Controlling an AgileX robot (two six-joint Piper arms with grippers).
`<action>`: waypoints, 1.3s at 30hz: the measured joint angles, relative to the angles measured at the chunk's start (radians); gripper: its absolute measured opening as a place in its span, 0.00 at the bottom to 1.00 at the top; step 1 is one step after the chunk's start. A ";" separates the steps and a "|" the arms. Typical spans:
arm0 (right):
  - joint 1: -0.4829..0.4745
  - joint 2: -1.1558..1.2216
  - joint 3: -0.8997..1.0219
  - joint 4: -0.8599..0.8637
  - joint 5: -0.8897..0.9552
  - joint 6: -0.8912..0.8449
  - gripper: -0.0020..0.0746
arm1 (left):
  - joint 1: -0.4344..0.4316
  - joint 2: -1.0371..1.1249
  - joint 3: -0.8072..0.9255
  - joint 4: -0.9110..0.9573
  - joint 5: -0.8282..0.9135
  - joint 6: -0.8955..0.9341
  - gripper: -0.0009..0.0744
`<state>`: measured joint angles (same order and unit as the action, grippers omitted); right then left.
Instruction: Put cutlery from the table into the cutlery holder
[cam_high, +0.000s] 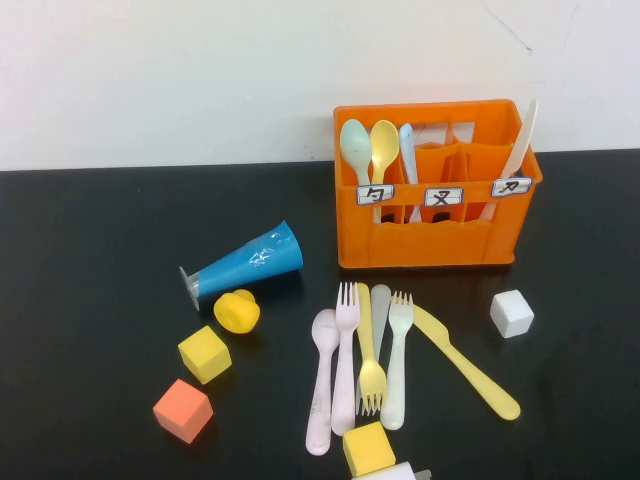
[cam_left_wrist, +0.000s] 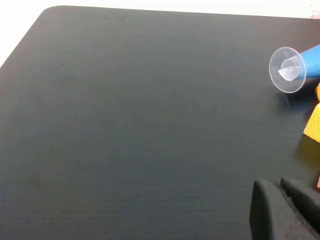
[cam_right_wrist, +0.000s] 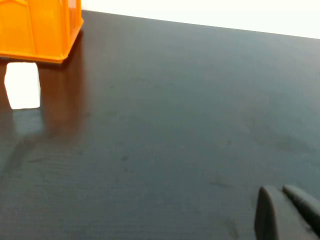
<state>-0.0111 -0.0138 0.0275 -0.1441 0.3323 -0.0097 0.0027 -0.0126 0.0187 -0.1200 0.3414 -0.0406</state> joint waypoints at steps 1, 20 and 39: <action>0.000 0.000 0.000 0.000 0.000 0.000 0.02 | 0.000 0.000 0.000 0.000 0.000 0.000 0.01; 0.000 0.000 0.000 0.000 0.000 0.000 0.02 | 0.000 0.000 0.000 -0.002 0.000 0.002 0.01; 0.000 0.000 0.000 0.087 0.000 0.034 0.02 | 0.000 0.000 0.000 -0.002 0.000 0.004 0.01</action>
<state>-0.0111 -0.0138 0.0275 -0.0572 0.3323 0.0242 0.0027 -0.0126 0.0187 -0.1221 0.3414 -0.0367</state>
